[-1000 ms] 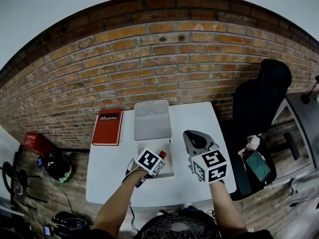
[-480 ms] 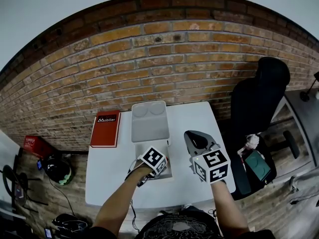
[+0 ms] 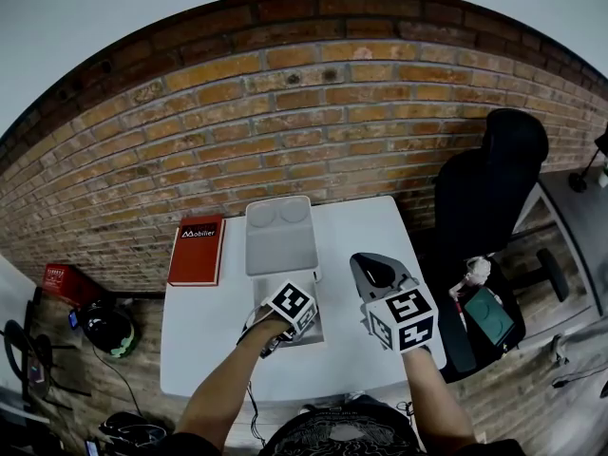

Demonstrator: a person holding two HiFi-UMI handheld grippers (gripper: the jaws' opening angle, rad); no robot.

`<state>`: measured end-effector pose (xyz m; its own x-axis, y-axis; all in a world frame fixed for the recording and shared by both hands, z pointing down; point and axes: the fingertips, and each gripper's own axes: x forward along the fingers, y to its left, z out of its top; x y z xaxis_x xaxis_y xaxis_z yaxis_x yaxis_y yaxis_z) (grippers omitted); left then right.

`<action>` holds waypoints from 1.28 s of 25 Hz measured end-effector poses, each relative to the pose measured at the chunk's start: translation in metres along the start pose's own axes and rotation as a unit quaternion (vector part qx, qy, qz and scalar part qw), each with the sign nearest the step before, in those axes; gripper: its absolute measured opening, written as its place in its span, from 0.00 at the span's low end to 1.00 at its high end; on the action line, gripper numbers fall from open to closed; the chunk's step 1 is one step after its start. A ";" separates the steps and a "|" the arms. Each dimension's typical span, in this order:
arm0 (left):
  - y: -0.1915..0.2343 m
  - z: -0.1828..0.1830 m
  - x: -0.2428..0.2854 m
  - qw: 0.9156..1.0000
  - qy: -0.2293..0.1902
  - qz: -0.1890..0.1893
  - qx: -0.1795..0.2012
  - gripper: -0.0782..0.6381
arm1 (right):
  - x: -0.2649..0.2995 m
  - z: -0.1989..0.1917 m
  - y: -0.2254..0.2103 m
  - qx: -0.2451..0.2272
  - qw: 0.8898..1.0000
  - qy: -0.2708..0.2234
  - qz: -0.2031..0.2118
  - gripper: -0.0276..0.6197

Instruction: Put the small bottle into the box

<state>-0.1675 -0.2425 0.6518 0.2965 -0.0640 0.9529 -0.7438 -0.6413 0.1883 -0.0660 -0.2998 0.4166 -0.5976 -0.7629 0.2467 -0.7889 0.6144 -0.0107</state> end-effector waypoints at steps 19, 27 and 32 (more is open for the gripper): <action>0.004 0.006 -0.014 0.998 -0.055 0.013 -0.012 0.41 | 0.004 -0.003 0.011 0.002 1.000 0.005 0.018 0.07; 0.012 0.019 -0.045 0.994 -0.107 0.029 -0.021 0.41 | 0.011 -0.003 0.021 -0.001 0.999 0.005 0.032 0.07; 0.024 0.034 -0.077 0.985 -0.164 0.050 -0.030 0.41 | 0.014 -0.001 0.026 -0.003 0.999 0.003 0.039 0.07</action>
<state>-0.1885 -0.2788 0.5749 0.3893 -0.3746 0.8415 -0.8108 -0.5729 0.1200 -0.0946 -0.2949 0.4208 -0.6558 -0.7117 0.2518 -0.7395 0.6727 -0.0246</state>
